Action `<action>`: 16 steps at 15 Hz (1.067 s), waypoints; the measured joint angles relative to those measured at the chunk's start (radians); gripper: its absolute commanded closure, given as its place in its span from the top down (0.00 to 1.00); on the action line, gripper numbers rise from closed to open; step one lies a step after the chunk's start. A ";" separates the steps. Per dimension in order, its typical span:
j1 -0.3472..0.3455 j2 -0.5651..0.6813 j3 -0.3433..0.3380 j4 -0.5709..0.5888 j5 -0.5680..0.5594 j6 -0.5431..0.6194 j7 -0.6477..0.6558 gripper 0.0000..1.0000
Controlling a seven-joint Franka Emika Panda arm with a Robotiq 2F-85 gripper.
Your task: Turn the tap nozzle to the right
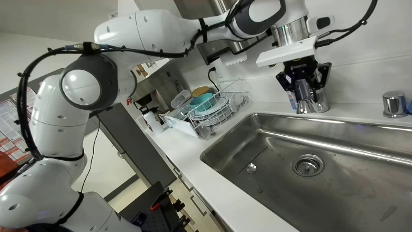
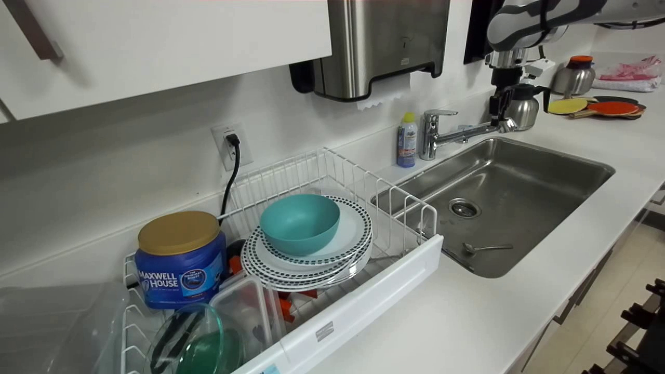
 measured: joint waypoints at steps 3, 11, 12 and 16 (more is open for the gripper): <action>-0.002 0.011 0.000 0.020 0.005 -0.016 0.000 0.73; -0.052 0.016 -0.021 0.025 0.005 -0.005 0.136 1.00; -0.057 0.011 -0.021 0.024 0.005 -0.005 0.150 1.00; -0.066 -0.036 -0.021 0.002 0.006 -0.005 0.203 1.00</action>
